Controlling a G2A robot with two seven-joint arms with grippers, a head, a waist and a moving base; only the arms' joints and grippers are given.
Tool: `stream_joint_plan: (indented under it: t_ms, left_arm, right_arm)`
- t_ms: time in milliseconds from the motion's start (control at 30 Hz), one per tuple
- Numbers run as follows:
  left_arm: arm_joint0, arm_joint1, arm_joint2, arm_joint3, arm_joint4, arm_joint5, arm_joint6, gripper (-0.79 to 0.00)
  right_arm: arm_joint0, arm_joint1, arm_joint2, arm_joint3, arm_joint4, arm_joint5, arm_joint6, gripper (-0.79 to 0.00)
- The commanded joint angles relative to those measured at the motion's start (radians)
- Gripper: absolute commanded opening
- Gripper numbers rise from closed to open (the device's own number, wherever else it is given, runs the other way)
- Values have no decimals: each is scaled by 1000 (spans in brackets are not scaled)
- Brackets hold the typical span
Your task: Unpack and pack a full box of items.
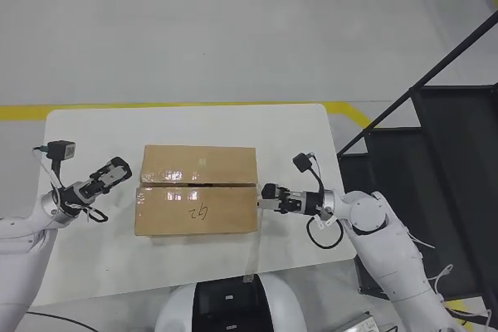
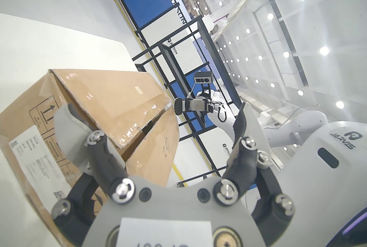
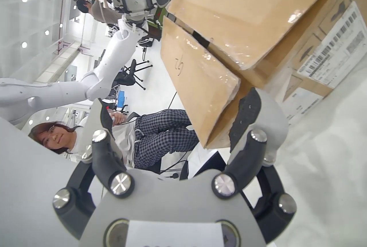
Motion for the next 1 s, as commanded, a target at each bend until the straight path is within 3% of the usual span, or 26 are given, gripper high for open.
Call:
stream_joint_plan:
  t_ms: [0, 133, 367, 600, 967]
  left_arm:
    - [1, -1, -2, -2, 9, -2, 11, 0]
    - [7, -2, -7, -8, 13, -1, 17, 0]
    - [16, -2, -22, -24, -14, -7, 12, 0]
    - [27, 0, -39, -34, -82, -9, -32, 0]
    - [26, -3, -26, -53, -130, 2, -107, 0]
  right_arm:
    - [5, -1, -18, 8, -9, 2, -18, 0]
    - [17, -3, -53, 15, -8, 7, -21, 0]
    - [21, 5, -55, -15, 143, -29, 52, 0]
    - [-28, 29, -28, -97, 302, -66, 239, 0]
    - [-122, 56, -175, -222, 132, -18, 287, 0]
